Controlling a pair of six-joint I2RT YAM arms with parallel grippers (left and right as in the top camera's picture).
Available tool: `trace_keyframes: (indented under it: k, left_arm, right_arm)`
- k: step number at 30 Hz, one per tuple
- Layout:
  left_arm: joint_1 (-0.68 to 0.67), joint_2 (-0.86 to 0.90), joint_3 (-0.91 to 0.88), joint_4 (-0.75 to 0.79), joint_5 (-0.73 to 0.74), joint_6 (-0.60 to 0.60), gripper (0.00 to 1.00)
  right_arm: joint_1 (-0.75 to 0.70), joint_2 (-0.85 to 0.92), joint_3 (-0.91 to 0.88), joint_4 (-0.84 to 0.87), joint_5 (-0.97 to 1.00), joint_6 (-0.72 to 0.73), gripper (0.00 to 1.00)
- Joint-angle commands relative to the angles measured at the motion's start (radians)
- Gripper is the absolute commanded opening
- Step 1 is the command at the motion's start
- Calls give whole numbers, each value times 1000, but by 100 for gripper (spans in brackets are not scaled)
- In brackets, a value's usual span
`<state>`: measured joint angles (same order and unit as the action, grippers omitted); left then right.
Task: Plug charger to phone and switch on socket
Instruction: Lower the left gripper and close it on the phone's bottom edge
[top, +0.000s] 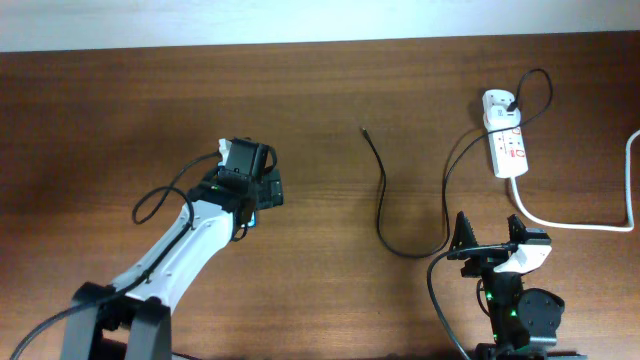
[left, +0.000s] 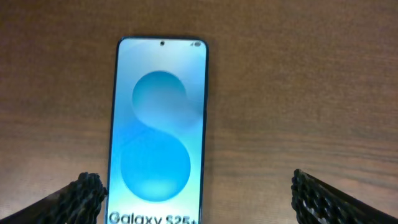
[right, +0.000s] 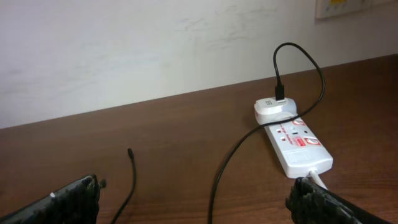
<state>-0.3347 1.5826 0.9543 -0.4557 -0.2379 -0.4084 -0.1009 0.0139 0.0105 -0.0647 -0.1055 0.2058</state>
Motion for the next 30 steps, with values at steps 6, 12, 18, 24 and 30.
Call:
trace_keyframes:
  k: [6, 12, 18, 24, 30]
  left_arm:
    - [30, 115, 16, 53, -125, 119, 99]
    - [109, 154, 15, 77, -33, 133, 99]
    - [115, 175, 15, 107, 41, 209, 99]
    - [116, 182, 13, 127, 92, 227, 99]
    - [116, 261, 12, 137, 76, 227, 99]
  right_arm:
    - [10, -8, -5, -7, 6, -8, 98]
    - [10, -8, -5, -7, 6, -8, 98]
    - [10, -8, -5, -7, 6, -8, 98]
    - [10, -8, -5, -7, 6, -8, 98]
    - [10, -8, -5, -7, 6, -8, 98]
